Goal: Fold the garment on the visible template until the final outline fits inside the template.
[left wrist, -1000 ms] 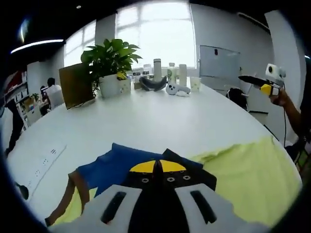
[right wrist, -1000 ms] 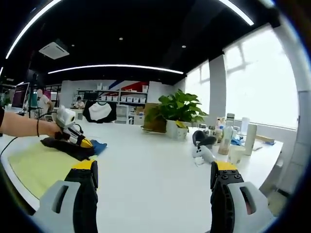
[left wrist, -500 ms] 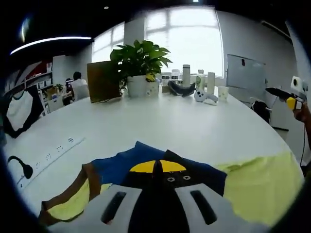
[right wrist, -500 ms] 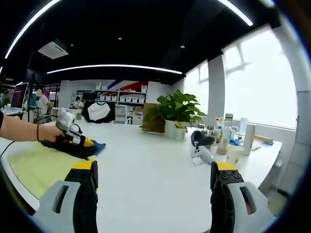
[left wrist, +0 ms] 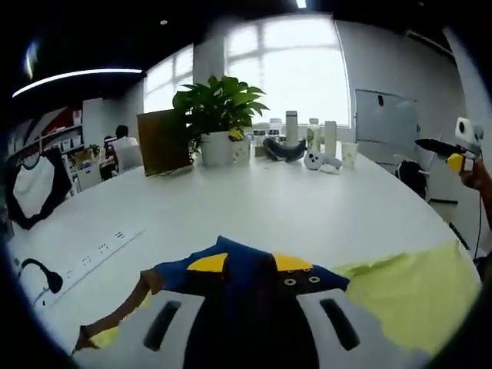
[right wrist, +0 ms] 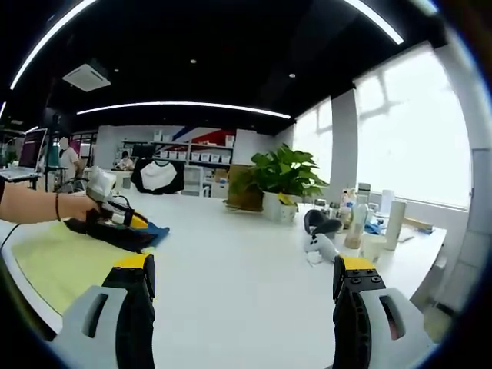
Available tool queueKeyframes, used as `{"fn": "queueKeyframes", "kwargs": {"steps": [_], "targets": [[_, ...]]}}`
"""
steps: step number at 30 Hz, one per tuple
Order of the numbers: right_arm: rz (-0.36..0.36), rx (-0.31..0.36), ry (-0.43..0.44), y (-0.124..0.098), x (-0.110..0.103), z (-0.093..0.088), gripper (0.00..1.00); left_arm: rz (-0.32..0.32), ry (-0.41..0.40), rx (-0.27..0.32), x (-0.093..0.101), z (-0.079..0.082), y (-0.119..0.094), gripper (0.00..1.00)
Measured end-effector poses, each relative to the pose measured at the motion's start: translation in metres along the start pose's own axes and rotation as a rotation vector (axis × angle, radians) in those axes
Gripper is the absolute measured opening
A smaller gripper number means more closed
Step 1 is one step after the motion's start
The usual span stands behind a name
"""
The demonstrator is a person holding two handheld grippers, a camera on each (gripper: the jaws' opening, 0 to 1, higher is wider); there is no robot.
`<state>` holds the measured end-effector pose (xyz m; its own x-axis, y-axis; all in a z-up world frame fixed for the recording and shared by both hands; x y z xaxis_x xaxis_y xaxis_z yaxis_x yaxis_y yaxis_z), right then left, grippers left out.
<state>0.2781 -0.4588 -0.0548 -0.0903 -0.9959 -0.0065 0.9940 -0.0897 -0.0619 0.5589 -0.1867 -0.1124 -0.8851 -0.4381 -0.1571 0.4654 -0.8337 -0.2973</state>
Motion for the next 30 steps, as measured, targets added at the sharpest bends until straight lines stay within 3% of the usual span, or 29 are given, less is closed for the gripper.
{"fn": "queueKeyframes", "kwargs": {"steps": [3,15,22,30], "targets": [[0.013,0.000,-0.001,0.003,-0.004,0.000,0.99,-0.001,0.009,0.034,-0.001,0.012,-0.018,0.28],[0.102,0.006,-0.030,0.024,-0.029,0.009,0.99,0.037,0.020,0.084,-0.009,0.029,-0.077,0.33],[0.138,0.032,-0.068,0.044,-0.046,0.019,0.99,0.085,0.031,0.077,-0.016,0.027,-0.110,0.33],[0.270,0.013,-0.143,0.075,-0.082,0.017,0.99,0.173,0.060,0.027,-0.017,0.008,-0.152,0.34]]}}
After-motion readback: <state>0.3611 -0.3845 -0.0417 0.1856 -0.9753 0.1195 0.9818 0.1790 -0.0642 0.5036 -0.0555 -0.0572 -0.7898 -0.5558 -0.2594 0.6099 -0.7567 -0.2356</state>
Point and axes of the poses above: the point that each gripper's makers call its tool centre point, and the gripper's own axes: y roughly forward along the fingers, x roughly to its right, z roughly out of its top, the point moved 5 cm from there along -y, roughly backward along the fingers, and after that the axes turned 7 degrees about y, right-handed, at the moved point
